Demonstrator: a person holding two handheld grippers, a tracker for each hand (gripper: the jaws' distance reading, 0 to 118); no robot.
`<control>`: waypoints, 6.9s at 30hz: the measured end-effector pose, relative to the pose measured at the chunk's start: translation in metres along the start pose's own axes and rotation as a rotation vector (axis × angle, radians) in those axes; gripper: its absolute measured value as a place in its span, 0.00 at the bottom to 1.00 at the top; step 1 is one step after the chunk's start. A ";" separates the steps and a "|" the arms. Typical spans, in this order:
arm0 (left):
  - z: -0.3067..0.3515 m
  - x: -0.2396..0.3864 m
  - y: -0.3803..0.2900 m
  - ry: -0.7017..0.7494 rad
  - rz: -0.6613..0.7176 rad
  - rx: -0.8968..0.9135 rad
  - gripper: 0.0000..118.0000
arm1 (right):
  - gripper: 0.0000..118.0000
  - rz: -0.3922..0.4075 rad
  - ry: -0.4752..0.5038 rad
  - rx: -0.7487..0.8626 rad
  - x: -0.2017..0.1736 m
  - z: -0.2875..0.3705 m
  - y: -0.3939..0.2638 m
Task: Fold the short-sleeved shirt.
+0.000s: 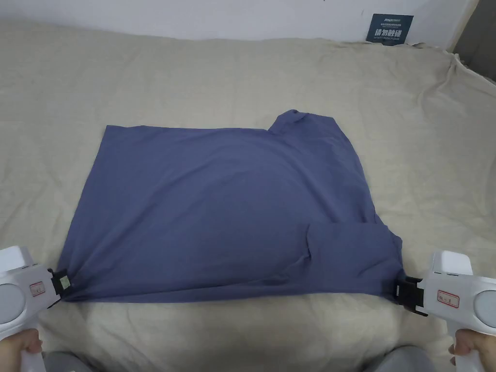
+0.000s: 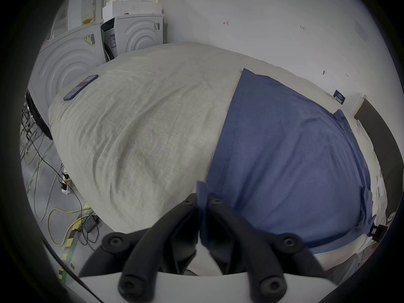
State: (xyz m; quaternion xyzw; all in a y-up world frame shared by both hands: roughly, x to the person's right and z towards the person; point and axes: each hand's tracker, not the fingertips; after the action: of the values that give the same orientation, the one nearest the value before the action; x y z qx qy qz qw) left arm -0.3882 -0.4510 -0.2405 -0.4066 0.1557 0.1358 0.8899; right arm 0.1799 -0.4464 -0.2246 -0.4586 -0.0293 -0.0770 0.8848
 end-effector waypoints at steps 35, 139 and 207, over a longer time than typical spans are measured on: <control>0.093 0.061 0.004 -0.154 -0.295 0.533 0.02 | 0.20 0.157 0.013 0.657 -0.076 0.107 -0.007; 0.047 0.017 0.034 -0.190 -0.114 -0.069 0.00 | 0.04 -0.018 0.039 -0.123 -0.019 0.002 0.016; 0.025 0.084 0.153 -0.078 -0.287 0.366 0.98 | 0.79 0.209 -0.020 0.584 -0.091 0.046 0.177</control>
State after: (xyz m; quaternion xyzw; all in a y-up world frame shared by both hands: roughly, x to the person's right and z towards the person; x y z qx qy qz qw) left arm -0.3639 -0.3250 -0.3620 -0.2510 0.0839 -0.0067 0.9643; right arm 0.1193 -0.2984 -0.3515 -0.1860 -0.0114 0.0304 0.9820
